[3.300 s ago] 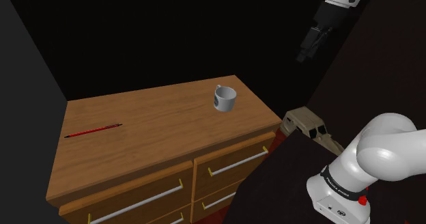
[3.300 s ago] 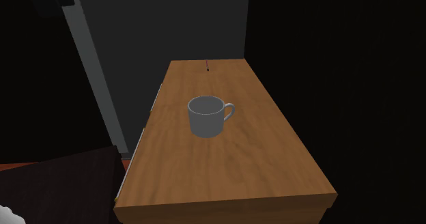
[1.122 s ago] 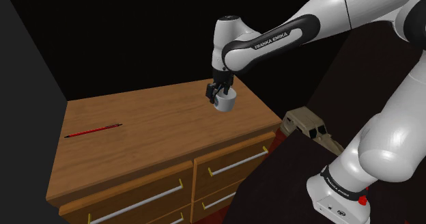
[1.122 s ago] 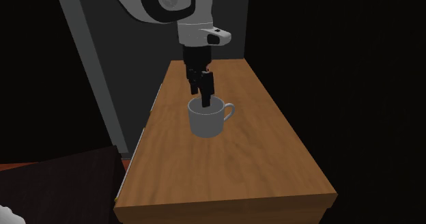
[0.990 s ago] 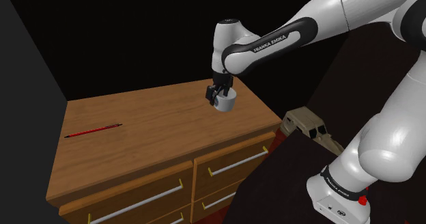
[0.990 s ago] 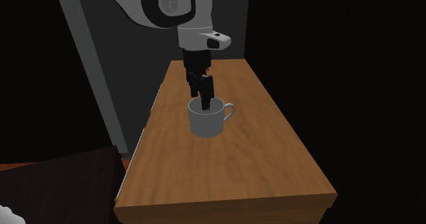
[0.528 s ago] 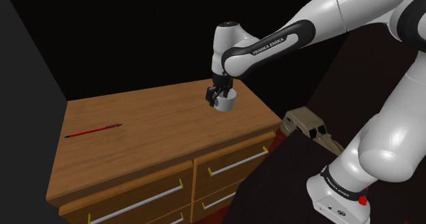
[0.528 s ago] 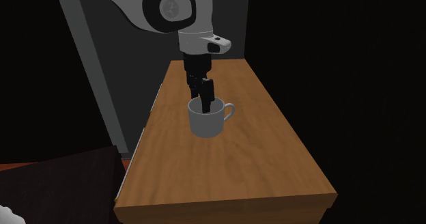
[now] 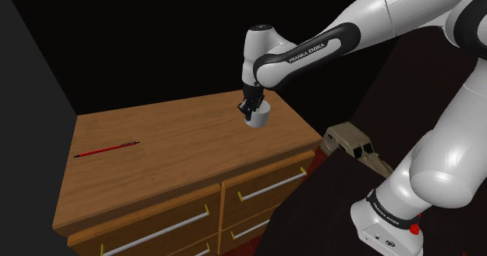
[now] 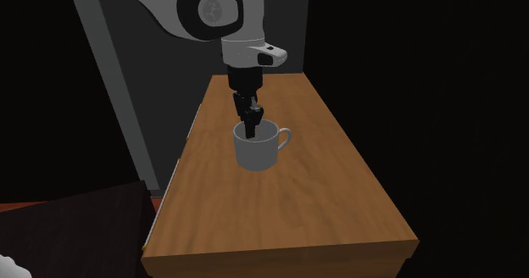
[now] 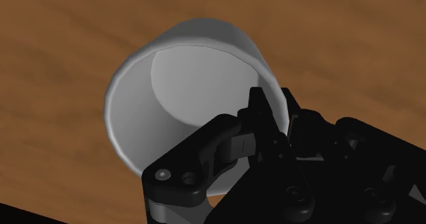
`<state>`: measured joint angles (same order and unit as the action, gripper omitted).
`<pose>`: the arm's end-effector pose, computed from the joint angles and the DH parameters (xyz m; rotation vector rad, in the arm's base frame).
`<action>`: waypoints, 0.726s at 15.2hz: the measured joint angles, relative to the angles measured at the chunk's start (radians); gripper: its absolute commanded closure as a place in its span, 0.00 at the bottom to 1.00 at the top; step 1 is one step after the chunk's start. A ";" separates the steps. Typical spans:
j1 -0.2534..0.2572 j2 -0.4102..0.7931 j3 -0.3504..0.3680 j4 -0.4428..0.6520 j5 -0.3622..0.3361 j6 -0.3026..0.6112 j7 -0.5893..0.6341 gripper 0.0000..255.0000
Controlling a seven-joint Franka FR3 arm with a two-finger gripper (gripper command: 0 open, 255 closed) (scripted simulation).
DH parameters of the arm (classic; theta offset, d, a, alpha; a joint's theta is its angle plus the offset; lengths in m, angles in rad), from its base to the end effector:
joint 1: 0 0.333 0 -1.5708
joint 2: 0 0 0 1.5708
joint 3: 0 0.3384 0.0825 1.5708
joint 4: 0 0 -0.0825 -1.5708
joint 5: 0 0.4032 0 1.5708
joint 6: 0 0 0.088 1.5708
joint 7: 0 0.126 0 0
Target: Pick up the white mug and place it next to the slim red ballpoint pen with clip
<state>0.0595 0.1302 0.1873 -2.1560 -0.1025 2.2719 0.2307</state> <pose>0.5544 0.1347 0.3297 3.0842 0.1254 0.0027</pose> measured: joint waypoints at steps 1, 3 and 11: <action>0.000 0.000 0.000 0.000 0.000 0.000 0.000 1.00; 0.000 0.000 0.000 0.000 0.000 0.000 0.000 1.00; -0.002 -0.045 0.002 0.031 0.016 -0.075 -0.014 1.00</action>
<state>0.0578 0.0850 0.1895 -2.1247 -0.0865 2.1974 0.2167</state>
